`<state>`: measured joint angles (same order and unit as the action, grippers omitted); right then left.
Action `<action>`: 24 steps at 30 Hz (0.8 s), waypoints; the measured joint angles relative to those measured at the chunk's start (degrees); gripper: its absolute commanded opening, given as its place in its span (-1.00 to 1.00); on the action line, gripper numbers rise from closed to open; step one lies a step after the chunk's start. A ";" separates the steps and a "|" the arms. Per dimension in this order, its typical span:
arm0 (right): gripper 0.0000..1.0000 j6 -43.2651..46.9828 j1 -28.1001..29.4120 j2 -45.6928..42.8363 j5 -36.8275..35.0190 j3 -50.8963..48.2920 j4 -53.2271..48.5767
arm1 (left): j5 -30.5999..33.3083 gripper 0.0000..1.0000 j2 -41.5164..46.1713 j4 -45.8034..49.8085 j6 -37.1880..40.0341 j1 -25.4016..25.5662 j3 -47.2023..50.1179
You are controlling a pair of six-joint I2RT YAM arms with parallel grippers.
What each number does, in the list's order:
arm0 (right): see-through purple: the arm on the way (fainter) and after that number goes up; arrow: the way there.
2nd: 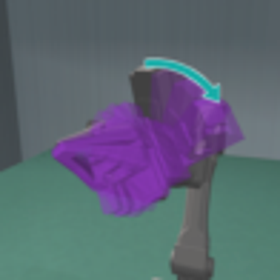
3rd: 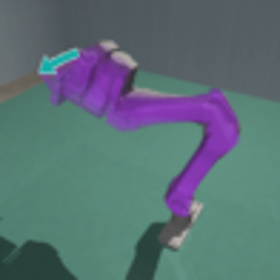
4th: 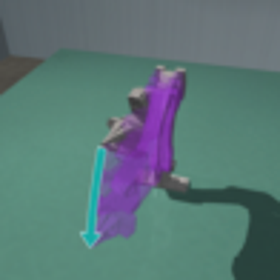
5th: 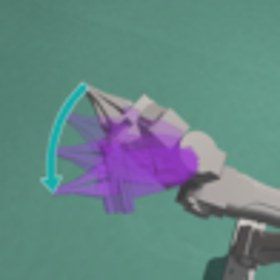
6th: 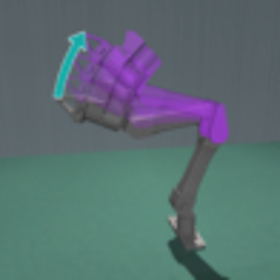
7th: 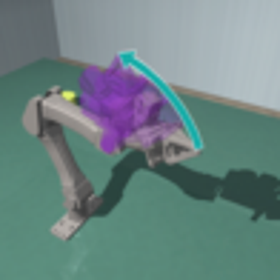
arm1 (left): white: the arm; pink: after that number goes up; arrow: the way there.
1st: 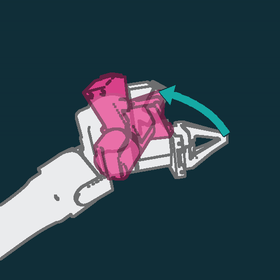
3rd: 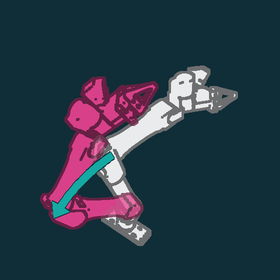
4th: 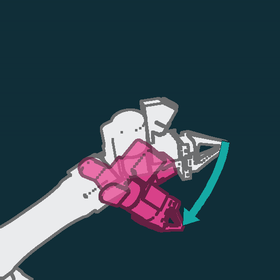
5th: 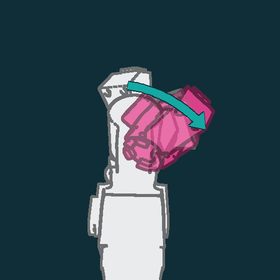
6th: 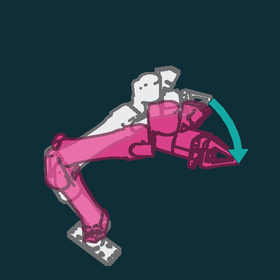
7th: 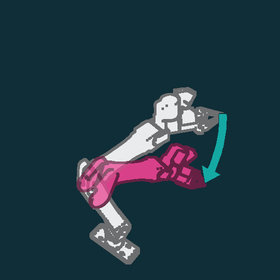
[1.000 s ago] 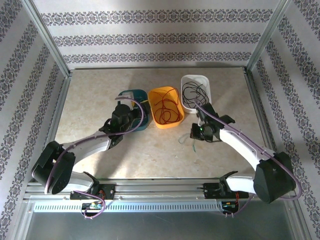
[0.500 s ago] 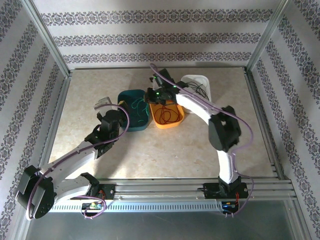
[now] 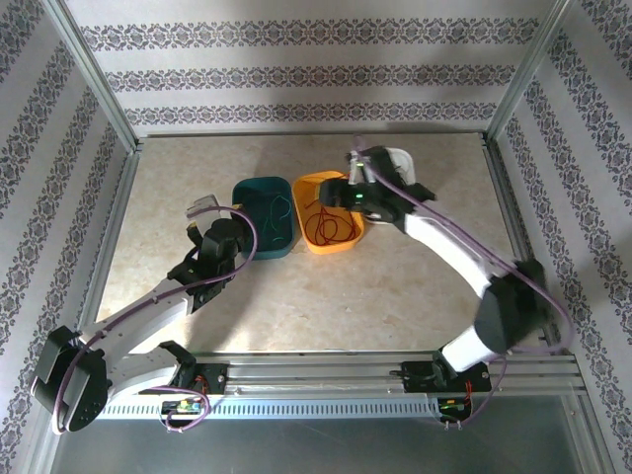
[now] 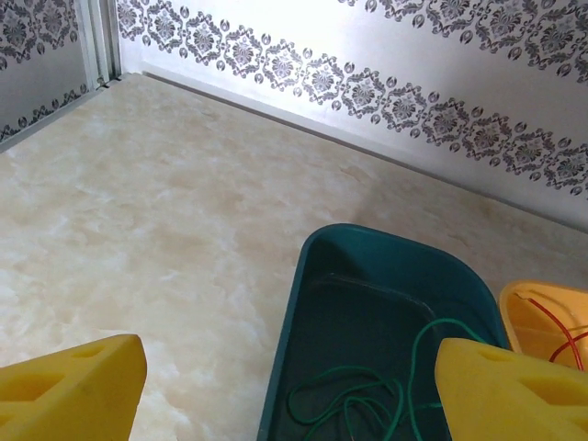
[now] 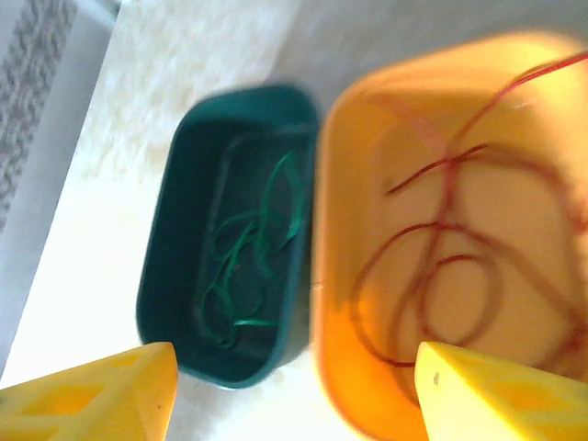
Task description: Untangle the cables
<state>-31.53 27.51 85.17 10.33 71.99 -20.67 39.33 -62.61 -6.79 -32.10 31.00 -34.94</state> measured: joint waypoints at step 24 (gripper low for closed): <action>0.96 27.28 -13.53 -19.63 -37.40 -59.21 53.46 | 20.37 0.98 6.29 -0.59 15.30 -11.30 18.29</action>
<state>-4.25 13.98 65.54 -27.07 12.78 32.80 59.70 -56.31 -7.38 -16.80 19.70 -16.64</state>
